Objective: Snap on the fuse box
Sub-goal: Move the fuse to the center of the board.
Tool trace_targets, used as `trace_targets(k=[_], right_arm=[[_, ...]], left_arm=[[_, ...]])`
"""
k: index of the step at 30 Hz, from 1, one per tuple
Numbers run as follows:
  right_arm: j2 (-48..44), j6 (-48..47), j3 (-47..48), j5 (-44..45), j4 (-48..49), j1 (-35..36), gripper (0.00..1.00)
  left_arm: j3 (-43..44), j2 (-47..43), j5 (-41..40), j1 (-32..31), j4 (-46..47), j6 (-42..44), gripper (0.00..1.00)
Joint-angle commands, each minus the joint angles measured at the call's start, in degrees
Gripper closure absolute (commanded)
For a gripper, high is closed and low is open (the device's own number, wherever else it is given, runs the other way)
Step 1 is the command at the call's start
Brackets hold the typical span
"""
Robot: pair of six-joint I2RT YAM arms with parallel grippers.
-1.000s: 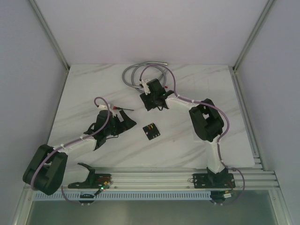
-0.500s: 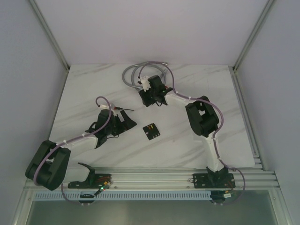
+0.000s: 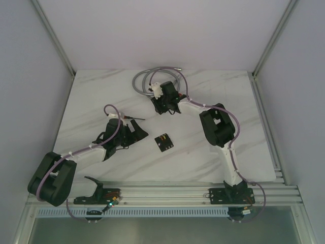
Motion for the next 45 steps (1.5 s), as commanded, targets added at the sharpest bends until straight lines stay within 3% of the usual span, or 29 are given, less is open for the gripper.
trace_targets(k=[1, 11, 26, 34, 38, 45], right_arm=[[1.70, -1.30, 1.25, -1.24, -0.95, -0.21, 0.61], [-1.52, -2.60, -3.06, 0.76, -2.28, -0.20, 0.72], [-19.62, 5.31, -26.38, 11.04, -5.74, -0.12, 0.78], [-25.31, 11.05, -33.49, 13.60, -8.60, -0.17, 0.74], [-25.98, 11.06, -33.46, 13.35, -9.92, -0.07, 0.66], [-27.31, 11.80, -32.37, 11.39, -9.86, -0.04, 0.63]], left_arm=[[1.14, -0.01, 0.99, 0.34, -0.24, 0.34, 0.00], [1.17, -0.10, 1.15, 0.30, -0.18, 0.30, 0.00], [0.70, -1.81, 2.58, 0.33, 0.26, -0.88, 0.00], [0.27, -3.00, 3.47, 0.32, 0.33, -1.57, 0.00], [0.15, -3.52, 3.53, 0.30, 0.33, -1.74, 0.00], [0.12, -3.85, 3.72, 0.35, 0.39, -1.90, 0.00]])
